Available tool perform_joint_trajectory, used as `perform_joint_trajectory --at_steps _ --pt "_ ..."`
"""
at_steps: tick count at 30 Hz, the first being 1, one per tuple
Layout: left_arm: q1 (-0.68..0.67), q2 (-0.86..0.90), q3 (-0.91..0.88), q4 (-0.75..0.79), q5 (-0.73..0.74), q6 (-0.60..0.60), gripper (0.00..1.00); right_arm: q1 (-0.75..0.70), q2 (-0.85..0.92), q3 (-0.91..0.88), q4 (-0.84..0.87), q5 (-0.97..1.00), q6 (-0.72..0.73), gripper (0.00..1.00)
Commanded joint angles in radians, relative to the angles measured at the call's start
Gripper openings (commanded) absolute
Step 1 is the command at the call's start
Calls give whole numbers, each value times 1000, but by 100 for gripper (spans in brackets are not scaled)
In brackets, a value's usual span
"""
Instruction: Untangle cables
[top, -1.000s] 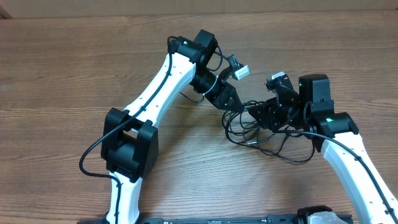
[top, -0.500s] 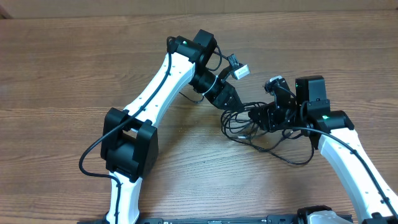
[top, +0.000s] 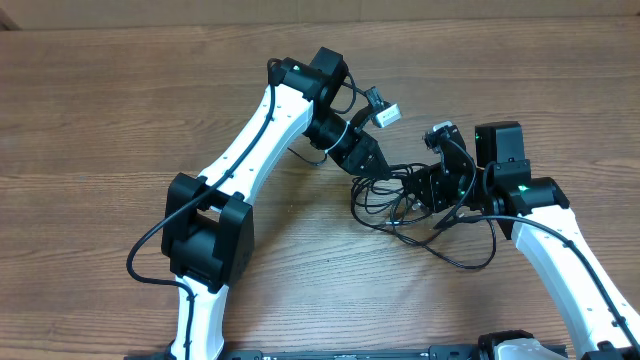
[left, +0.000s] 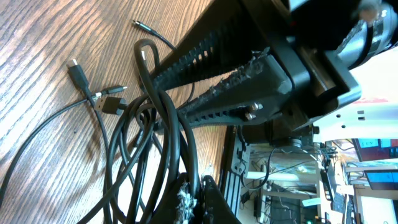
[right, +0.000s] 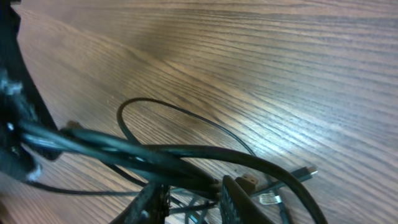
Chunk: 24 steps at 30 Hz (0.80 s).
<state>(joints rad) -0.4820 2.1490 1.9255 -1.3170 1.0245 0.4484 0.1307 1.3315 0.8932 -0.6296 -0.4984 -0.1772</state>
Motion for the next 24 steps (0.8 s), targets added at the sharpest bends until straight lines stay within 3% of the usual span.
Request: perform_joint_trajectory --at_steps 1,7,12,13,16,18,20,22,23,24 --pt "5 -40 22 -3 15 27 4 -2 -2 -6 -23 -8 -2 7" --pt "8 -40 22 2 -5 26 4 -2 -2 -6 -115 30 39 4" --pt "24 -40 22 1 -48 26 4 -2 -2 -6 -189 476 453 4" --pt "26 -40 23 1 -60 22 4 -2 -2 -6 -178 459 481 4" --pt "31 -40 22 1 -66 18 4 -2 -2 -6 -134 170 400 4" --pt "31 -40 23 3 -56 15 4 -2 -2 -6 -95 -149 394 15" --pt "30 -40 22 10 -26 15 4 -2 -2 -6 -78 -283 399 20" --pt "30 -40 22 21 26 16 4 -2 -2 -6 -67 -314 507 25" --pt "30 -40 22 31 61 16 4 -2 -2 -6 -63 -314 595 40" --pt "30 -40 23 36 81 15 4 -2 -2 -6 -60 -312 648 47"
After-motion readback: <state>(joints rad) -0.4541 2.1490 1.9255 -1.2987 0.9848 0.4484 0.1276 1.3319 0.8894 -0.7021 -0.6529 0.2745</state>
